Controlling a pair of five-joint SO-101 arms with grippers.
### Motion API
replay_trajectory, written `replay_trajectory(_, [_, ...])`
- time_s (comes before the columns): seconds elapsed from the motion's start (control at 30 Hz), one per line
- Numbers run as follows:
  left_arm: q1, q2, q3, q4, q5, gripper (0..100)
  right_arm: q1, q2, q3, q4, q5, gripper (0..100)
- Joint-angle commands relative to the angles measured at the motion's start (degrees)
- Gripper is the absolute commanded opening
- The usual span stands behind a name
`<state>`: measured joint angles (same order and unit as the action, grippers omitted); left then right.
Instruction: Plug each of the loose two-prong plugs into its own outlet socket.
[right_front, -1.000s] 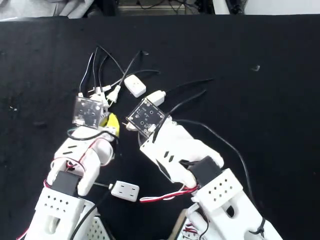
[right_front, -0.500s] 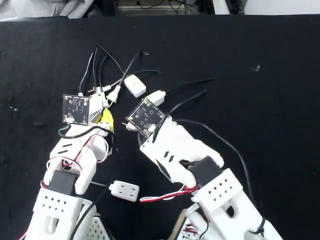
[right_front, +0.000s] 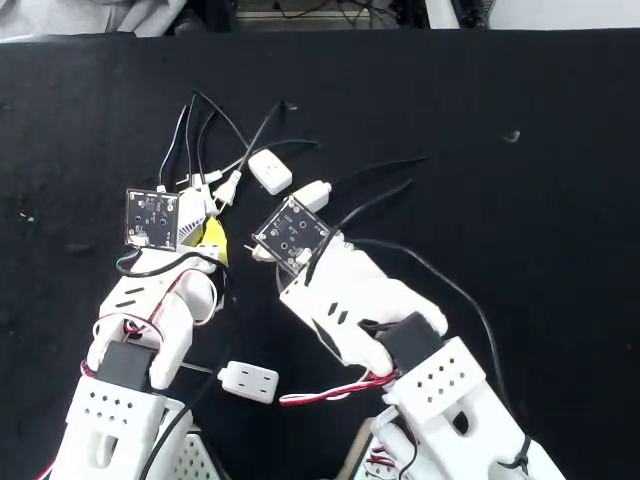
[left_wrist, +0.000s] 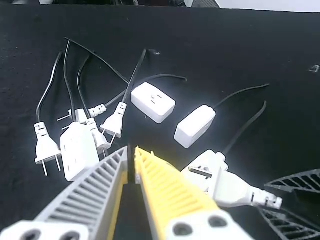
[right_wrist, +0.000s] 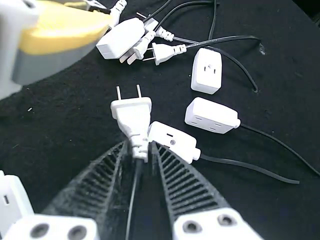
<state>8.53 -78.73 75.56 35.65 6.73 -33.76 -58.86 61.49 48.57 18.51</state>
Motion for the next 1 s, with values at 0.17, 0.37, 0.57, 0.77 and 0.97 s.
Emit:
replay_trajectory(0.17, [-0.13,0.09,-2.86,-1.58,3.87,3,0.70,-1.19,0.04,-0.35,-0.53,1.1])
replay_trajectory(0.37, [-0.48,-0.09,-1.19,-1.67,7.03,3,0.70,-1.19,0.48,-0.35,-0.53,1.1])
replay_trajectory(0.57, [-0.48,0.00,1.01,-7.30,7.03,3,0.62,-1.19,0.48,-0.35,-0.53,1.1])
replay_trajectory(0.77, [-0.22,0.44,5.14,-15.30,7.03,3,-1.85,-1.19,0.31,0.09,-0.62,1.1])
replay_trajectory(0.97, [-0.13,0.44,5.14,-15.30,7.03,3,-5.71,-1.19,0.48,0.09,-1.67,1.1])
